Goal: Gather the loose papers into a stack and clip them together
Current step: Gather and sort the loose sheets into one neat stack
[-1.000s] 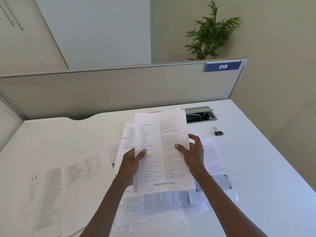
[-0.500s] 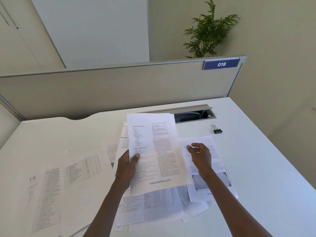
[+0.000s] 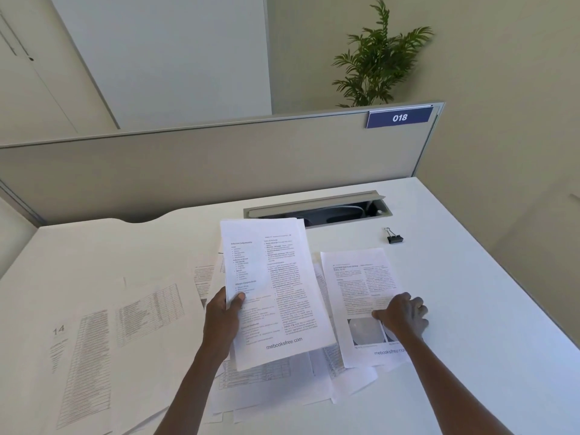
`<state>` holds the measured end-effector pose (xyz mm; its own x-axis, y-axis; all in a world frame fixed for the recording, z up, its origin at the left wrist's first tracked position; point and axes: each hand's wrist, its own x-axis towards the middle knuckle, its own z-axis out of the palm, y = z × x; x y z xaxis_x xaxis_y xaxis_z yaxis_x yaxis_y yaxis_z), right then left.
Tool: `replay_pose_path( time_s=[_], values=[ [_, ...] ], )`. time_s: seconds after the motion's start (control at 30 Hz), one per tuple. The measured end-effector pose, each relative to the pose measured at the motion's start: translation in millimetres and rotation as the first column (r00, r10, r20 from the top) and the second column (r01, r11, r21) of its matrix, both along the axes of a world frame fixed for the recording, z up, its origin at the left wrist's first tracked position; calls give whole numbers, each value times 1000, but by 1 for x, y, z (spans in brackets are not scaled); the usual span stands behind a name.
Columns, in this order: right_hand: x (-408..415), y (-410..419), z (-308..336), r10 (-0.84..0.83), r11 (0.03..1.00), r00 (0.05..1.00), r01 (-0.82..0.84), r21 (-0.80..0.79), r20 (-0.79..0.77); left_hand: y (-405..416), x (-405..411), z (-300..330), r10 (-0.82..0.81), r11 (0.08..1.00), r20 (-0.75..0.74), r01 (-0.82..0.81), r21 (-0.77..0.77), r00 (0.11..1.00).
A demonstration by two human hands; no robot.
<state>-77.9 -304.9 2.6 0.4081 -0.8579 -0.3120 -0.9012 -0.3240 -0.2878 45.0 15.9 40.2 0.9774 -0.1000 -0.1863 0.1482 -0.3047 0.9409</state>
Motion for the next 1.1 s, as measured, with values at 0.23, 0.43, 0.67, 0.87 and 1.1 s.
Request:
replay_pose_path(
  time_s=[0.23,0.43,0.67,0.87,1.1],
  values=[
    [4,-11,2,-60,997,997,63,53,-44,3,-2,-3,35,999,-13,-34,40,999],
    [2,-18,2,-120,988,992,117,100,28,5,-3,-1,51,997,-12,-50,62,999],
    [0,-8,30,-19,995,954,47,-84,300,3,-2,5,64,986,55,-72,154,996],
    [13,1,84,109,984,870,-26,-177,480,-2,0,18,69,966,158,-105,235,985],
    [31,25,120,96,968,733,-226,108,673,-9,-1,20,76,991,78,-84,108,994]
  ],
)
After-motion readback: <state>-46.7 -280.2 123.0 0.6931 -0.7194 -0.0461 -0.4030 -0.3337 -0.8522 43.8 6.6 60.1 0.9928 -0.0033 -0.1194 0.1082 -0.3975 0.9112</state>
